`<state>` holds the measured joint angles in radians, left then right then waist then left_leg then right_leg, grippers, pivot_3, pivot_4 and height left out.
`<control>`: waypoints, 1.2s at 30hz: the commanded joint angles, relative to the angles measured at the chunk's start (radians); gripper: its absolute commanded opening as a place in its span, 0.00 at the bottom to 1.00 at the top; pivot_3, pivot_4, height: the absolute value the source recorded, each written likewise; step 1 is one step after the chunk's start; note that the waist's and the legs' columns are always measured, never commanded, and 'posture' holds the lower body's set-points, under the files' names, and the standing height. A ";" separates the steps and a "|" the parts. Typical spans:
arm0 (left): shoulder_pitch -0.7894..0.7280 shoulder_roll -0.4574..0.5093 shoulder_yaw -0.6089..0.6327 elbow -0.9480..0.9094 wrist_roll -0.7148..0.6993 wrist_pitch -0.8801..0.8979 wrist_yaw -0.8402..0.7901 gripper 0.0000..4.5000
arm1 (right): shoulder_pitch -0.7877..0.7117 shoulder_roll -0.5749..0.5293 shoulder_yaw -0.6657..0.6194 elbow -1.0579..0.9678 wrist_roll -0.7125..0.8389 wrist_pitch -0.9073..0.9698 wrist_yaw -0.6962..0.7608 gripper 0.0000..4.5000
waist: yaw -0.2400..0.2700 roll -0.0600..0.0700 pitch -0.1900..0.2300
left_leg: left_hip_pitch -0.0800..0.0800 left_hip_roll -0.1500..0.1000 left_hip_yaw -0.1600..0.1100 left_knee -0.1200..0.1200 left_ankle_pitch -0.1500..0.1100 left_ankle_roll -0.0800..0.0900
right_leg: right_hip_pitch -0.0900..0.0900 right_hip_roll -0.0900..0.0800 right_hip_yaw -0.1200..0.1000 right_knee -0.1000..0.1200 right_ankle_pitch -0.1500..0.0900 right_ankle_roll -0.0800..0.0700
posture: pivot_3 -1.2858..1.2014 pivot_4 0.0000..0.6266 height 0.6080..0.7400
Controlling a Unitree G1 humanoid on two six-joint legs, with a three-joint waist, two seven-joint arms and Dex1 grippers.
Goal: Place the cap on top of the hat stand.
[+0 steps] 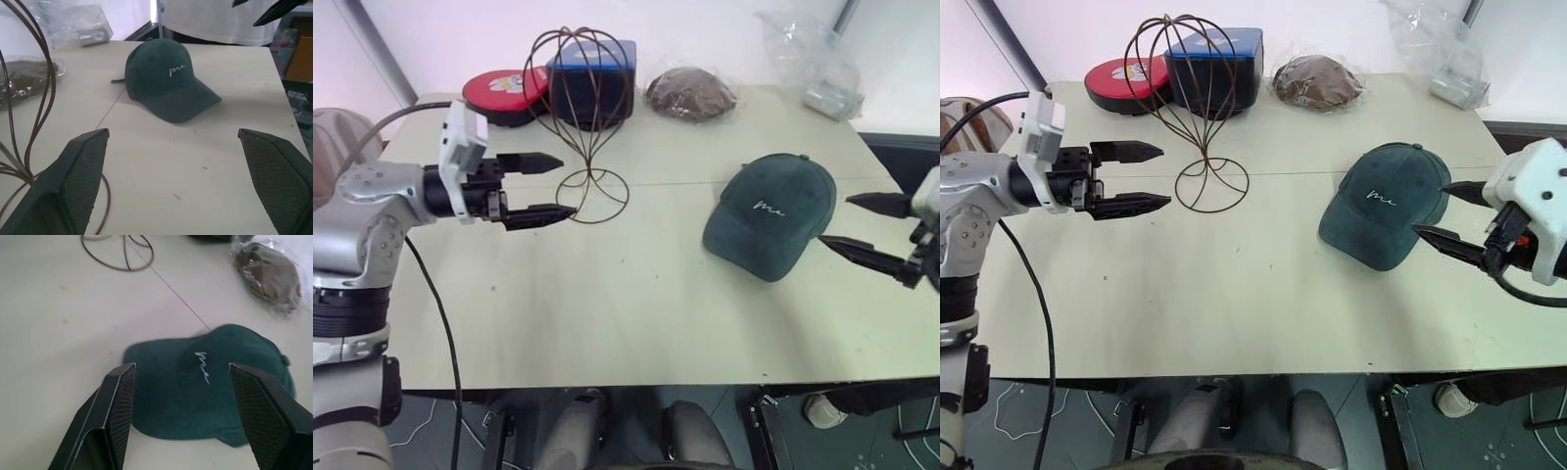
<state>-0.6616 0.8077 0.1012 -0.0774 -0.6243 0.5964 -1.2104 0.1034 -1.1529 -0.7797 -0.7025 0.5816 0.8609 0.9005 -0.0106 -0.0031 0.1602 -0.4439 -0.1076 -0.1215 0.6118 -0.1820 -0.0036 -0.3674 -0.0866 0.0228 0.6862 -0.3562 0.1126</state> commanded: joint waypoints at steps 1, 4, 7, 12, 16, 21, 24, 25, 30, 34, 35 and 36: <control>-0.001 -0.009 0.016 -0.021 -0.015 -0.006 0.011 0.99 | 0.059 0.040 0.032 -0.077 -0.082 -0.063 -0.030 0.68 | 0.000 -0.001 0.000 | 0.000 0.000 0.000 0.000 0.000 0.000 | 0.000 0.000 0.000 0.000 0.000 0.000 | 0.52 0.24 1.00; 0.000 -0.020 0.012 -0.019 -0.010 -0.008 0.015 0.99 | 0.087 0.092 0.103 -0.119 -0.150 -0.109 -0.099 0.68 | -0.001 -0.001 0.000 | 0.000 0.000 0.000 0.001 0.000 0.000 | 0.000 0.000 0.000 0.000 0.000 0.000 | 0.52 0.24 1.00; 0.000 -0.029 0.009 -0.021 -0.008 -0.007 0.019 0.99 | 0.090 0.161 0.207 -0.129 -0.255 -0.176 -0.210 0.68 | -0.001 -0.001 0.000 | 0.000 0.000 0.000 0.000 0.000 0.000 | 0.000 0.000 0.000 0.000 0.000 0.000 | 0.52 0.24 1.00; 0.009 -0.033 0.010 -0.023 -0.007 -0.008 0.020 0.99 | 0.094 0.288 0.366 -0.116 -0.414 -0.280 -0.363 0.68 | -0.001 -0.001 0.000 | 0.000 0.000 0.000 0.000 0.000 0.000 | 0.000 0.000 0.000 0.000 0.000 0.000 | 0.52 0.24 1.00; 0.021 -0.036 0.012 -0.041 -0.012 -0.003 0.031 0.99 | 0.131 0.361 0.454 -0.094 -0.515 -0.369 -0.424 0.68 | 0.000 -0.001 0.000 | 0.000 0.000 0.000 0.000 0.000 -0.001 | 0.000 0.000 0.000 0.000 0.000 0.000 | 0.52 0.24 1.00; 0.042 -0.034 0.024 -0.073 -0.027 0.014 0.054 0.99 | 0.216 0.428 0.526 -0.030 -0.609 -0.481 -0.460 0.68 | 0.001 -0.001 0.000 | 0.001 0.000 -0.001 0.000 0.000 -0.001 | 0.000 0.001 0.000 0.000 0.000 0.000 | 0.52 0.24 1.00; 0.053 -0.029 0.029 -0.091 -0.035 0.023 0.064 0.99 | 0.245 0.465 0.554 0.018 -0.651 -0.538 -0.487 0.68 | -0.001 -0.001 0.000 | 0.001 0.000 -0.001 0.000 0.000 -0.001 | 0.001 0.001 0.000 0.000 0.000 0.000 | 0.52 0.24 1.00; 0.056 -0.028 0.030 -0.096 -0.038 0.026 0.068 0.99 | 0.246 0.476 0.558 0.033 -0.655 -0.550 -0.491 0.68 | -0.001 -0.001 0.000 | 0.001 0.000 -0.001 0.000 0.000 -0.001 | 0.001 0.001 0.000 0.000 0.000 0.000 | 0.52 0.24 1.00; 0.070 -0.018 0.036 -0.119 -0.047 0.036 0.083 0.99 | 0.256 0.523 0.594 0.125 -0.705 -0.629 -0.519 0.68 | -0.002 -0.001 0.000 | 0.002 0.000 -0.001 0.000 0.001 -0.001 | 0.001 0.001 0.000 0.001 0.000 0.000 | 0.52 0.24 1.00; 0.077 -0.010 0.042 -0.133 -0.056 0.044 0.092 0.99 | 0.234 0.552 0.618 0.177 -0.739 -0.670 -0.548 0.68 | -0.001 -0.001 0.000 | 0.002 0.000 -0.001 0.000 0.001 -0.001 | 0.001 0.001 0.000 0.001 0.000 0.000 | 0.52 0.24 1.00; 0.080 -0.008 0.044 -0.138 -0.059 0.046 0.094 0.99 | 0.232 0.560 0.626 0.187 -0.748 -0.680 -0.553 0.68 | -0.001 -0.001 0.000 | 0.002 0.000 -0.001 0.000 0.001 -0.001 | 0.001 0.001 0.000 0.001 0.000 0.000 | 0.52 0.24 1.00; 0.083 -0.006 0.046 -0.141 -0.061 0.047 0.097 0.99 | 0.229 0.568 0.636 0.197 -0.757 -0.689 -0.559 0.68 | -0.001 -0.002 0.000 | 0.002 0.000 -0.001 0.000 0.001 -0.001 | 0.001 0.001 0.000 0.001 0.000 0.000 | 0.52 0.24 1.00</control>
<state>-0.5783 0.7855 0.1079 -0.1829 -0.6645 0.6445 -1.1171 0.3384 -0.5992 -0.1504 -0.5026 -0.1570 0.2023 0.3598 -0.0118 -0.0046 0.1600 -0.4419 -0.1078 -0.1229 0.6119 -0.1814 -0.0048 -0.3664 -0.0851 0.0232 0.6870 -0.3562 0.1126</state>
